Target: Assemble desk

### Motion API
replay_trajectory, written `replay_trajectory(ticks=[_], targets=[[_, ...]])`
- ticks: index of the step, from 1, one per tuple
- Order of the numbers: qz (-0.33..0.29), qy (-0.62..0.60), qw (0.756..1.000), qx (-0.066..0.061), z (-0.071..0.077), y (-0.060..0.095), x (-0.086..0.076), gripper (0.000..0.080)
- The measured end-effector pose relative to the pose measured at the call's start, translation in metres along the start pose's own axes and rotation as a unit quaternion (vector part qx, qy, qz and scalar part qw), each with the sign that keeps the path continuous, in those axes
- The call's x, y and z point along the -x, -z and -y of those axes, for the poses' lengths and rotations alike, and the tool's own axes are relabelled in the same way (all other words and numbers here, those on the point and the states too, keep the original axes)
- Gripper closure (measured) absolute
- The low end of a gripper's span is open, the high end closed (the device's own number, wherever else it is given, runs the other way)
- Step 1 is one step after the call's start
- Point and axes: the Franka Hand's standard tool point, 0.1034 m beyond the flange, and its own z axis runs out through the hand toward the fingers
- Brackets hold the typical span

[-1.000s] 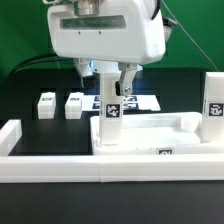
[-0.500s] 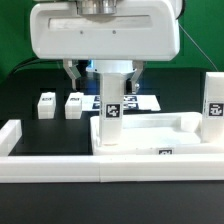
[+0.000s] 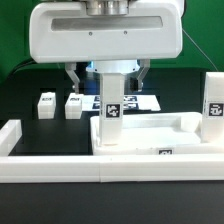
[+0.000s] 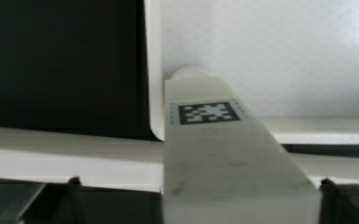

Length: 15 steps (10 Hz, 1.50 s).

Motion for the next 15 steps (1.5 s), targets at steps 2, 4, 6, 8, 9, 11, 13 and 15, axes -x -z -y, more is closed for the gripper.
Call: replay_trajectory(ticks=[2, 4, 6, 8, 9, 11, 13, 15], targets=[[0.0, 0.006, 1.0, 0.0, -0.0003, 0.0, 0.0, 0.0391], [0.0, 0.005, 1.0, 0.0, -0.0005, 0.0, 0.0002, 0.0514], [0.0, -0.01, 1.0, 0.0, -0.0004, -0.0001, 0.0002, 0.0512], [0.001, -0.08, 0.997, -0.01, -0.0014, -0.0005, 0.0016, 0.0512], [0.0, -0.165, 0.986, -0.021, -0.0027, -0.0006, 0.0019, 0.0512], [0.002, -0.299, 0.954, -0.035, -0.0046, -0.0019, 0.0028, 0.0511], [-0.002, -0.416, 0.909, -0.036, -0.005, -0.0027, 0.002, 0.0511], [-0.005, -0.52, 0.853, -0.035, -0.0054, -0.0027, 0.0014, 0.0511]])
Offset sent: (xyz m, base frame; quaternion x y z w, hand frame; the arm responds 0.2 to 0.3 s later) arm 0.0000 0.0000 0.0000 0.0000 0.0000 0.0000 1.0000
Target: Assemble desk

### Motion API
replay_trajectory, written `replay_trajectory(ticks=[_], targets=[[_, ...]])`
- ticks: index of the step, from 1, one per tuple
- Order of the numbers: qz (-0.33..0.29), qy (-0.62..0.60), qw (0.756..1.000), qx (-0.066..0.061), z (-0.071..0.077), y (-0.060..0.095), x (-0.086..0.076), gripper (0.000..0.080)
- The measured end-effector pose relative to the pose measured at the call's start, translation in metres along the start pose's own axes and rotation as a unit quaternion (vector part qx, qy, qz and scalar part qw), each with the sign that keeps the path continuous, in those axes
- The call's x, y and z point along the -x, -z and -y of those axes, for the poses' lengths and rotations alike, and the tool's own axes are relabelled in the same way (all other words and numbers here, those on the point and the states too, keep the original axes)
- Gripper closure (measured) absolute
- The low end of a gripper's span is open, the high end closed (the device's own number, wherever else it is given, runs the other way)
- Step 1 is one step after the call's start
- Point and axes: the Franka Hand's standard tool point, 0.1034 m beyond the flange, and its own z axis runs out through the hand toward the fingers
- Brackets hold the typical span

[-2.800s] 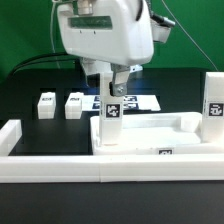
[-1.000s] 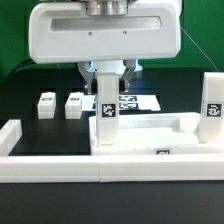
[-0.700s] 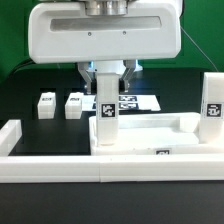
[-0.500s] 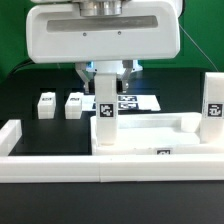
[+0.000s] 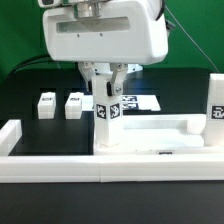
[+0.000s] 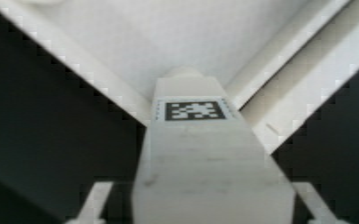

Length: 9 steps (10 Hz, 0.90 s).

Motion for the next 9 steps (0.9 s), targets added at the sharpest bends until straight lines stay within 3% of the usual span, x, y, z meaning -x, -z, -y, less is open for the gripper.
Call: replay_trajectory(ticks=[4, 5, 6, 7, 9], targets=[[0.001, -0.025, 1.0, 0.002, 0.0004, -0.0004, -0.0001, 0.0506], [0.001, -0.015, 1.0, 0.002, 0.0005, -0.0005, 0.0001, 0.0285], [0.002, -0.002, 1.0, 0.003, 0.0015, -0.0005, 0.0012, 0.0285], [0.002, 0.05, 0.999, 0.005, 0.0009, -0.0007, 0.0012, 0.018], [0.0, 0.153, 0.988, 0.011, 0.0025, -0.0004, 0.0026, 0.0155]])
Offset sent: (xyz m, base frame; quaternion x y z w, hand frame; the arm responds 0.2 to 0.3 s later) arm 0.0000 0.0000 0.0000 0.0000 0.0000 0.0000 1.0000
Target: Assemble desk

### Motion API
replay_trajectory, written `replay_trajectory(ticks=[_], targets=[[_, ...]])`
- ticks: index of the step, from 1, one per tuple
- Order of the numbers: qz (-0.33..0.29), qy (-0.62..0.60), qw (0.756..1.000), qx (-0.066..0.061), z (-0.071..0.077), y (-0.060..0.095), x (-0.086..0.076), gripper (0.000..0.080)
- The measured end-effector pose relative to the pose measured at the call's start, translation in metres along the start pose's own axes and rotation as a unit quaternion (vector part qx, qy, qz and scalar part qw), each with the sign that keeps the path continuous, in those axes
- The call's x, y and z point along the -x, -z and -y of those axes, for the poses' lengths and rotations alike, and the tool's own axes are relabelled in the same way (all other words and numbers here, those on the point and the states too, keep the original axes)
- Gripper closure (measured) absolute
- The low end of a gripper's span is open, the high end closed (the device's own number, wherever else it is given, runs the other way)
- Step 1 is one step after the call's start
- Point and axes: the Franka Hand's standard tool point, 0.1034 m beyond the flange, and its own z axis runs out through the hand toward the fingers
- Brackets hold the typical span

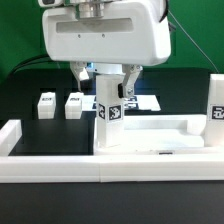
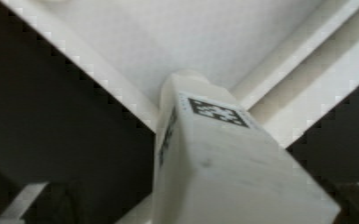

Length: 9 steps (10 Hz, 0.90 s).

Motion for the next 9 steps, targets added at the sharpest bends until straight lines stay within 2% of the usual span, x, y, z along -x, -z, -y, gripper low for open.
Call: replay_trajectory(ticks=[2, 3, 4, 9], targets=[[0.003, 0.095, 0.995, 0.008, 0.004, -0.0019, 0.0046, 0.015], [0.002, 0.161, 0.987, 0.019, 0.0046, -0.003, 0.0049, 0.015], [0.002, 0.21, 0.977, 0.025, 0.0054, -0.0031, 0.0049, 0.015], [0.006, 0.367, 0.93, 0.031, 0.0071, -0.0035, 0.0064, 0.015]])
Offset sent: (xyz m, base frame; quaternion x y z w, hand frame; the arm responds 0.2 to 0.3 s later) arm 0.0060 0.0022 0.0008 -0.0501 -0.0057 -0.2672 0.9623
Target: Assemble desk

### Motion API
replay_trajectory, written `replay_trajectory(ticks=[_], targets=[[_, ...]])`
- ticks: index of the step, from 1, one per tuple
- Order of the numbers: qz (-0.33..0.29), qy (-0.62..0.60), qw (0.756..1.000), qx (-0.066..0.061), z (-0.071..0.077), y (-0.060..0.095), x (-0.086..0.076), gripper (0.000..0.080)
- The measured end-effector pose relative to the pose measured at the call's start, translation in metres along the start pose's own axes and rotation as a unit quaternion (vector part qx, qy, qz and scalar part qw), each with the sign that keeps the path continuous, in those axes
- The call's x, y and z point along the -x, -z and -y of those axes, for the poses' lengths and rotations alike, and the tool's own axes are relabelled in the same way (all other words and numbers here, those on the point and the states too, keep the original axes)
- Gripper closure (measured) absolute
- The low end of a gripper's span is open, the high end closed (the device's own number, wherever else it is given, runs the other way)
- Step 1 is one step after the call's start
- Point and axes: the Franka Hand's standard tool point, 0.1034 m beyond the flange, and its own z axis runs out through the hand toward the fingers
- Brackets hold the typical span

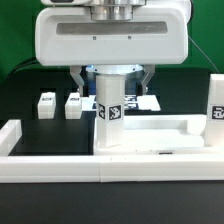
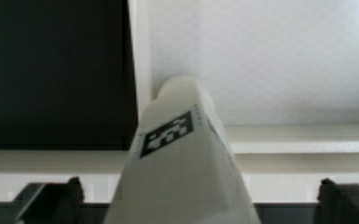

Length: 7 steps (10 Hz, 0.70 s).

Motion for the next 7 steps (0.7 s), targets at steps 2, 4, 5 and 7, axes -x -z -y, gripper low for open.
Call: replay_trajectory(ticks=[2, 4, 5, 7], targets=[[0.0, 0.059, 0.998, 0.0, -0.0009, 0.0, 0.0002, 0.015], [0.0, 0.096, 0.995, 0.0, -0.0016, -0.0001, 0.0003, 0.0245], [0.0, 0.094, 0.996, 0.0, -0.0015, -0.0001, 0.0003, 0.0245], [0.0, 0.094, 0.996, 0.0, -0.0015, -0.0001, 0.0003, 0.0514]])
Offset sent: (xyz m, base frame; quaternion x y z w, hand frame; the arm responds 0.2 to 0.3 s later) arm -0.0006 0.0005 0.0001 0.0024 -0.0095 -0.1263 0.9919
